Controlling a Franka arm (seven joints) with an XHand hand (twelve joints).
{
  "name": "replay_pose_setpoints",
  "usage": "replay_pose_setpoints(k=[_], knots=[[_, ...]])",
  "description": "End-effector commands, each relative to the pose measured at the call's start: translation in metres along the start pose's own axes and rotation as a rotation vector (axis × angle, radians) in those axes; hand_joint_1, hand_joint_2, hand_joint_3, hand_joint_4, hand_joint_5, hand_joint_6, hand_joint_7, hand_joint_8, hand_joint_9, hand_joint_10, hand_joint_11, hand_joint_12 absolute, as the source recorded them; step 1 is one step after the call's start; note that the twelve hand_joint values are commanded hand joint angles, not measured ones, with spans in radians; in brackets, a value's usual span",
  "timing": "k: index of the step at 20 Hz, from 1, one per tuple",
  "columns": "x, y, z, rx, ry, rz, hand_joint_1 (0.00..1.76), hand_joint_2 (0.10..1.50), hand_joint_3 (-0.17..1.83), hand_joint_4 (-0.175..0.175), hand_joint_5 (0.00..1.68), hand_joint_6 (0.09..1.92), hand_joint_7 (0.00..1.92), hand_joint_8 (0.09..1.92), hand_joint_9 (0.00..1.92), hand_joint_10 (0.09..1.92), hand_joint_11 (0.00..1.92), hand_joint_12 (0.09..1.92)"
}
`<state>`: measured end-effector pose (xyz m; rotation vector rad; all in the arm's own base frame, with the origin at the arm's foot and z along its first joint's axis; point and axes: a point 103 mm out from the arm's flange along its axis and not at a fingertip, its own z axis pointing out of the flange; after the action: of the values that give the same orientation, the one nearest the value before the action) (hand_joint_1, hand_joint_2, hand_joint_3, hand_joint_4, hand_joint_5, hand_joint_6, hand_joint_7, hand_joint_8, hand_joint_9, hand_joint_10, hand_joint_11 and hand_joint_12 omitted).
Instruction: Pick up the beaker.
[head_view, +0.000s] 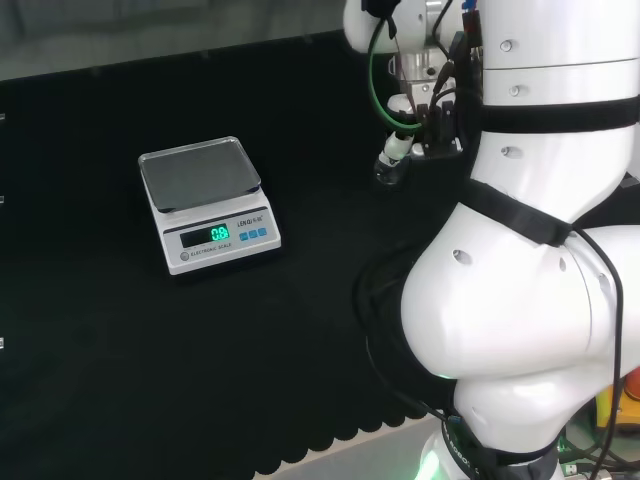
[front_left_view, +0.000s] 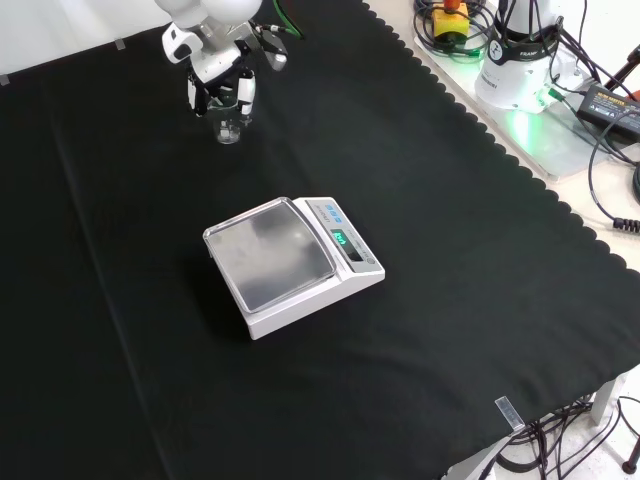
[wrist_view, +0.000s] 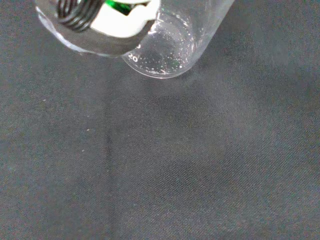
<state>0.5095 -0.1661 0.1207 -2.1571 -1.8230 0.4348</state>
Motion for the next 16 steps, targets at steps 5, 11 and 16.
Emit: replay_pose_setpoints(k=[5, 11, 16], knots=[[0.055, -0.043, -0.069, -0.040, -0.278, -0.063, 1.17, 1.06, 0.01, -0.175, 1.07, 0.85, 1.20, 0.70, 1.53, 0.09, 1.59, 0.49], [0.091, -0.077, -0.111, -0.101, -0.319, -0.100, 1.17, 1.06, 0.01, -0.175, 1.09, 0.83, 1.21, 0.69, 1.53, 0.09, 1.58, 0.49], [0.104, -0.108, -0.141, -0.166, -0.300, -0.148, 1.17, 1.06, 0.01, -0.175, 1.09, 0.83, 1.22, 0.69, 1.53, 0.09, 1.58, 0.49]])
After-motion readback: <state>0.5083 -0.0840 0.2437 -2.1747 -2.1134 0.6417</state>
